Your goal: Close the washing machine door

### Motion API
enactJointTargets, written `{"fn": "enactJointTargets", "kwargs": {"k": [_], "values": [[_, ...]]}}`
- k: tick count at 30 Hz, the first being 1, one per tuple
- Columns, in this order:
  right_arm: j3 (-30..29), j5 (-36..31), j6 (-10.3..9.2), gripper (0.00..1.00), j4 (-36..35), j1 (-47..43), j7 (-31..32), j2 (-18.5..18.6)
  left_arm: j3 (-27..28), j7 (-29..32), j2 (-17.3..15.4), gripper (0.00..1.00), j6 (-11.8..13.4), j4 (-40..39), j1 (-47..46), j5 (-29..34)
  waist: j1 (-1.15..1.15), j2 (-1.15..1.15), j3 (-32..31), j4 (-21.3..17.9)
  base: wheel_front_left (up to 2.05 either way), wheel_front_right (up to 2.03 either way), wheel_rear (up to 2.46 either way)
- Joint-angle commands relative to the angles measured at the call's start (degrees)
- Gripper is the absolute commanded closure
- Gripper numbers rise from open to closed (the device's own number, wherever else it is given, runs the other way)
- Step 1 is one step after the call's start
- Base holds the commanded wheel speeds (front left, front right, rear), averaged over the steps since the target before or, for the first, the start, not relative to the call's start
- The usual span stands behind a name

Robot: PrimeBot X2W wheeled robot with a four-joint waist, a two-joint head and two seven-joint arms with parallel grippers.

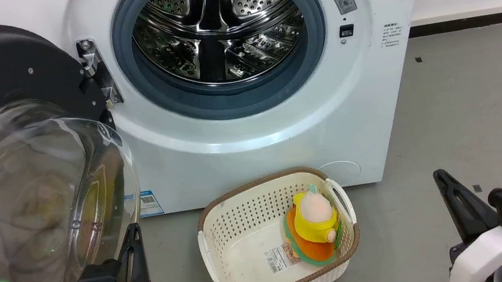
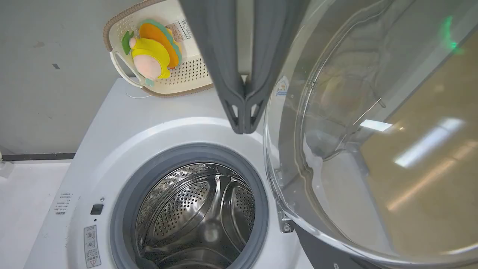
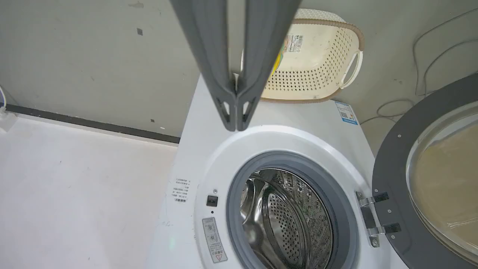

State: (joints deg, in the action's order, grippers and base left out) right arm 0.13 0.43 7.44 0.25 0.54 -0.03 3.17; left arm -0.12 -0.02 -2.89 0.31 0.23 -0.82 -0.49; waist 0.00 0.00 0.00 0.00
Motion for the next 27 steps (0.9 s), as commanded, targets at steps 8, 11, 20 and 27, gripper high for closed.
{"fn": "enactJointTargets", "kwargs": {"k": [8, 11, 20, 27], "values": [[-0.13, -0.43, 0.05, 1.00, -0.25, -0.54, 0.03, -0.29, 0.12, 0.02, 0.02, 1.00, -0.31, -0.23, 0.82, 0.49, 0.00, 0.00, 0.00, 0.00, 0.00, 0.00, 0.00], [-0.13, -0.43, 0.05, 1.00, -0.25, -0.54, 0.03, -0.29, 0.12, 0.02, 0.02, 1.00, -0.31, -0.23, 0.82, 0.49, 0.00, 0.00, 0.00, 0.00, 0.00, 0.00, 0.00], [0.00, 0.00, 0.00, 0.00, 0.00, 0.00, 0.00, 0.00, 0.00, 0.00, 0.01, 0.00, 0.00, 0.00, 0.00, 0.33, 0.00, 0.00, 0.00, 0.00, 0.00, 0.00, 0.00], [-0.32, 0.31, 0.00, 0.00, 0.17, -0.02, -0.41, -0.01, -0.28, -0.41, 0.01, 0.00, 0.46, 0.24, -0.06, 0.34, 0.00, 0.00, 0.04, 0.00, 0.00, 0.00, 0.00]]}}
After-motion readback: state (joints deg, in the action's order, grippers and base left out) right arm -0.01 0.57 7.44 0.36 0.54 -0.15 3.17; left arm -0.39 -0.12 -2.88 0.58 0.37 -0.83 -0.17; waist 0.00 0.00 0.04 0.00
